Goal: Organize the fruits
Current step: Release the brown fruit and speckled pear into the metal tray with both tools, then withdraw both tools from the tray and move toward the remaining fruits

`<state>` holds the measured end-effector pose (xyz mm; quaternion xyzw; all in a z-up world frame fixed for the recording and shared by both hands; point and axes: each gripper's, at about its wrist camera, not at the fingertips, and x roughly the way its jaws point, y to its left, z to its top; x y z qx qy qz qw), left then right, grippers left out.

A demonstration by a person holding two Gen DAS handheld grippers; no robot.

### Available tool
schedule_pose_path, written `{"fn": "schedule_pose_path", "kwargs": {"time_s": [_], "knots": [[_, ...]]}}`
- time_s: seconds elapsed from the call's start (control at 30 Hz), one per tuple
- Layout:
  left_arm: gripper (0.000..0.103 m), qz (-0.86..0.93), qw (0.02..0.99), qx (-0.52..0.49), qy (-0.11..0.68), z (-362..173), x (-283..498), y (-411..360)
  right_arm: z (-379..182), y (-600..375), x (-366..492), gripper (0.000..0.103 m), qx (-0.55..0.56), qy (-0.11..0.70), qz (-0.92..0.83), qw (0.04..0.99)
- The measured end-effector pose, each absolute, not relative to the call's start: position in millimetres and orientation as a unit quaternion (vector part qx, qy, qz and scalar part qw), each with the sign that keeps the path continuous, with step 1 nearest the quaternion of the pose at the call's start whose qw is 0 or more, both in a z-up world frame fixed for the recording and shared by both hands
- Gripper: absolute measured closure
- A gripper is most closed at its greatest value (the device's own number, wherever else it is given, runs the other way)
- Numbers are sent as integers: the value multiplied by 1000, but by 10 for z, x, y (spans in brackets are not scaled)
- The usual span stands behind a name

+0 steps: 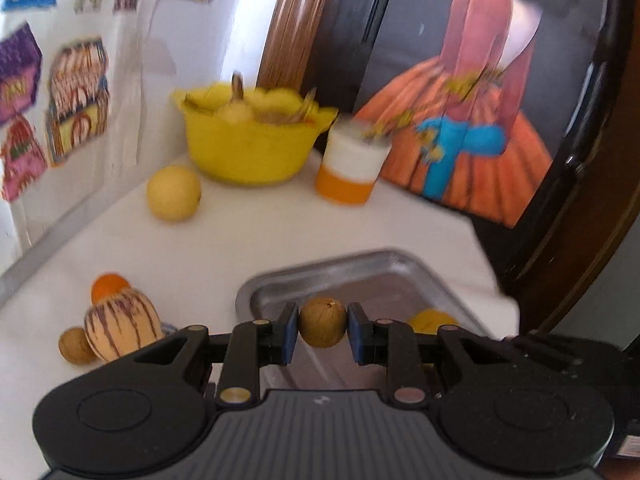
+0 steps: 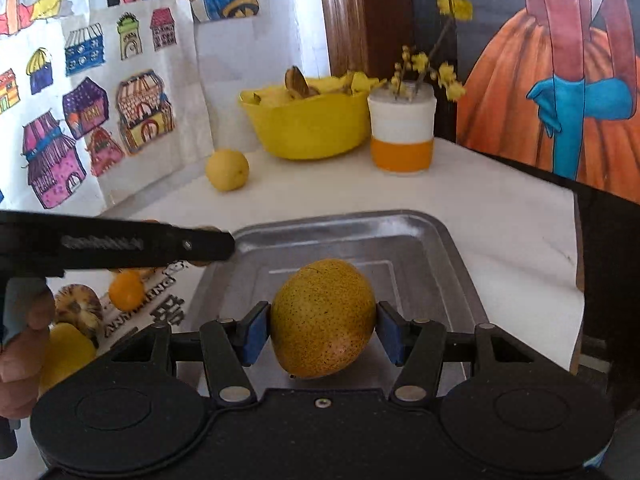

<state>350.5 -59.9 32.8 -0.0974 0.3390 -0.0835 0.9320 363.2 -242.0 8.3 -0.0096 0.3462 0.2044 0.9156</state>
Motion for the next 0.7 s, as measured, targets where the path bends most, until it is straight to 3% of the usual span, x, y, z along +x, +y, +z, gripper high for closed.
{"fn": "schedule_pose_path", "kwargs": {"time_s": [0.33,0.4,0.5,0.63,0.7], "knots": [[74,-80,911,-93,393,134,3657,-650,26,-2436,3643,43,-1,355,207,912],[72,-78,907,-92,403,115,3677,-655,38,-2440,3615,35,4,349,207,914],[63,-84,904,-100,408,116,3691,-645,68,-2422,3558,26,-3,339,204,918],[27,-82,910,-110,392,222,3611,-629,131,-2411,3445,17,-14,327,199,924],[24,-82,918,-111,373,310,3532,-622,186,-2409,3359,11,-18,316,196,928]]}}
